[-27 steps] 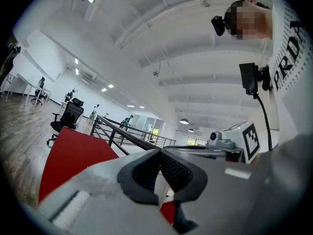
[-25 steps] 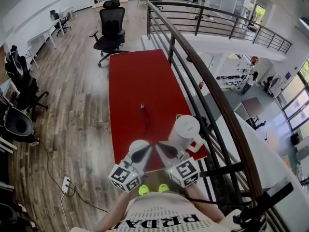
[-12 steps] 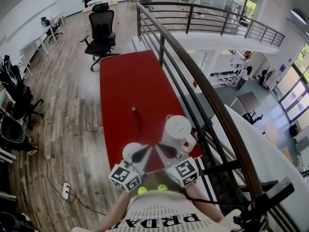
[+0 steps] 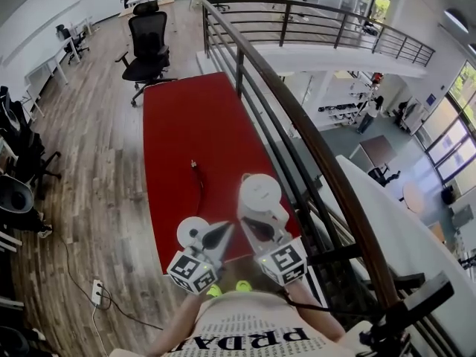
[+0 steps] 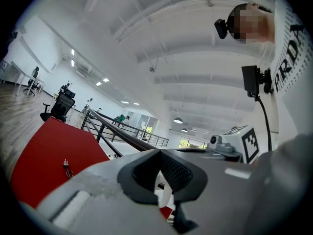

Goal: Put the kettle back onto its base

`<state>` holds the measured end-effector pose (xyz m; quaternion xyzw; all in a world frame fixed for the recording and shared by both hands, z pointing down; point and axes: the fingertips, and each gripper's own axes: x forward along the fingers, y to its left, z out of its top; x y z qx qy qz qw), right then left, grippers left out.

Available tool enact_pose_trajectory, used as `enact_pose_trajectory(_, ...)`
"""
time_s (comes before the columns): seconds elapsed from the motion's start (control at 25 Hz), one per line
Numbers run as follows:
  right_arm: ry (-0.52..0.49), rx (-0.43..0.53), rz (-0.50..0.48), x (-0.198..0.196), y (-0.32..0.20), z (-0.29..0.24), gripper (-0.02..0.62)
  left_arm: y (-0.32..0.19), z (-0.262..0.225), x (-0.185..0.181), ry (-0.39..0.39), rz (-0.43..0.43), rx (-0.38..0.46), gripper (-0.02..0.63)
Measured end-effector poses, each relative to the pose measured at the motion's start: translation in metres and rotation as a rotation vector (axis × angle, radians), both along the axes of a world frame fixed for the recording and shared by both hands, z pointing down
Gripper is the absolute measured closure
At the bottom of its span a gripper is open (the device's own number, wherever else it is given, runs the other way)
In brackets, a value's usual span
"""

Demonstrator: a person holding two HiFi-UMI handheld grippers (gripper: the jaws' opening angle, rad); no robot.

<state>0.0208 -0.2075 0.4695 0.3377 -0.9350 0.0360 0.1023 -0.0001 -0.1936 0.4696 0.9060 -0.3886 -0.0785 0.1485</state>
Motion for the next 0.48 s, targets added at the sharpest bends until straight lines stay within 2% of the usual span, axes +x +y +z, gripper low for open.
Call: enact_pose_trajectory(0.48, 0.055, -0.015, 0.0, 0.044, -0.002, 0.025, 0.511, -0.002, 0.022, 0.044, 0.011, -0.001, -0.012, 0.615)
